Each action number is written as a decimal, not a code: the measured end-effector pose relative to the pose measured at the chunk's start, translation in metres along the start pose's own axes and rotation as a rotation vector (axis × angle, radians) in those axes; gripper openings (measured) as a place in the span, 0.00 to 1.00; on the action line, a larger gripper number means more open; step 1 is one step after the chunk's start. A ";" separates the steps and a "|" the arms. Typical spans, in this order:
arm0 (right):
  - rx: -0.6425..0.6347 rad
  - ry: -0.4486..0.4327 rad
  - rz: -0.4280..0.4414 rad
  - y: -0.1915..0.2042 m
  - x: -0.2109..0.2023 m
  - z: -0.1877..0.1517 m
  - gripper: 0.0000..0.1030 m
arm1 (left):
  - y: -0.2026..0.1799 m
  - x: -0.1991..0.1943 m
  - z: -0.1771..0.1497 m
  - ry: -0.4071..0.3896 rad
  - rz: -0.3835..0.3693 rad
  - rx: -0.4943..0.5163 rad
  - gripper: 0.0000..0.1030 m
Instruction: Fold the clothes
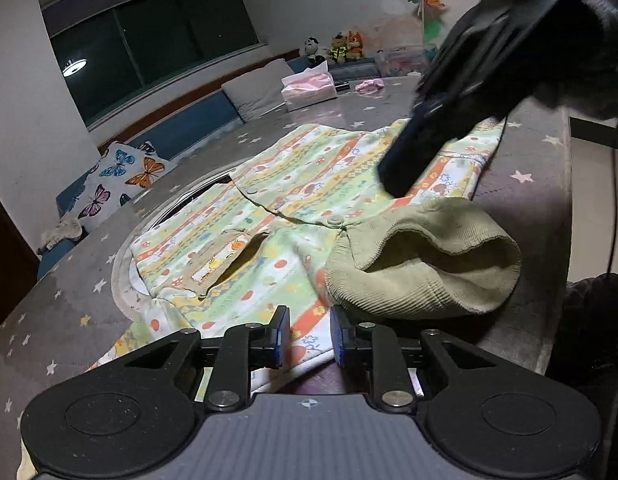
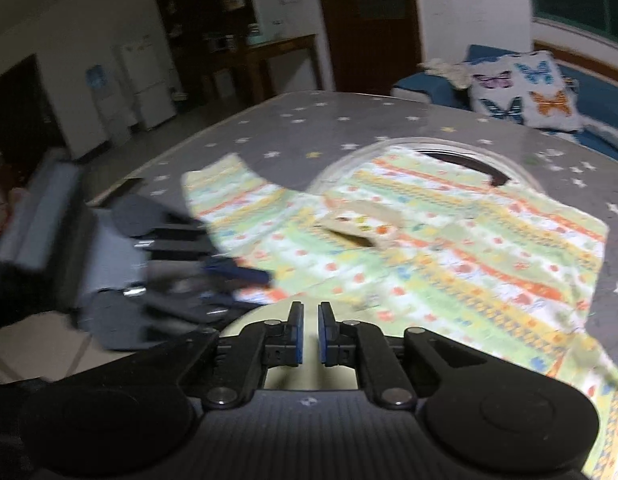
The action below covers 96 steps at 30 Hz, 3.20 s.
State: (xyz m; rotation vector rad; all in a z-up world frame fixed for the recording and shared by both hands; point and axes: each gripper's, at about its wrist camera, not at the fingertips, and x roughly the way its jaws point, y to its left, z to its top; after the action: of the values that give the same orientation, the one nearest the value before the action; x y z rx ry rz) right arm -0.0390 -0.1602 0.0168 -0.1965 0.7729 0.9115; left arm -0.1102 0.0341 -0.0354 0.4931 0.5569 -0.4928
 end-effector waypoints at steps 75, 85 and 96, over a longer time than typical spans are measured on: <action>-0.039 0.056 -0.108 -0.021 0.050 -0.007 0.61 | 0.111 -0.012 -0.003 0.074 0.413 -0.463 0.07; 0.054 0.032 -0.147 -0.032 0.019 -0.028 0.61 | 0.026 0.030 0.018 0.054 0.196 -0.230 0.11; 0.146 0.002 -0.184 -0.059 -0.005 -0.038 0.61 | 0.038 0.029 0.031 0.035 0.206 -0.238 0.25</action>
State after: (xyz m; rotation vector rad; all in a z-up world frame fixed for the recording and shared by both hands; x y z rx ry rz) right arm -0.0151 -0.2172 -0.0160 -0.1380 0.8060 0.6784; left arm -0.0565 0.0373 -0.0184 0.3270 0.5826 -0.2184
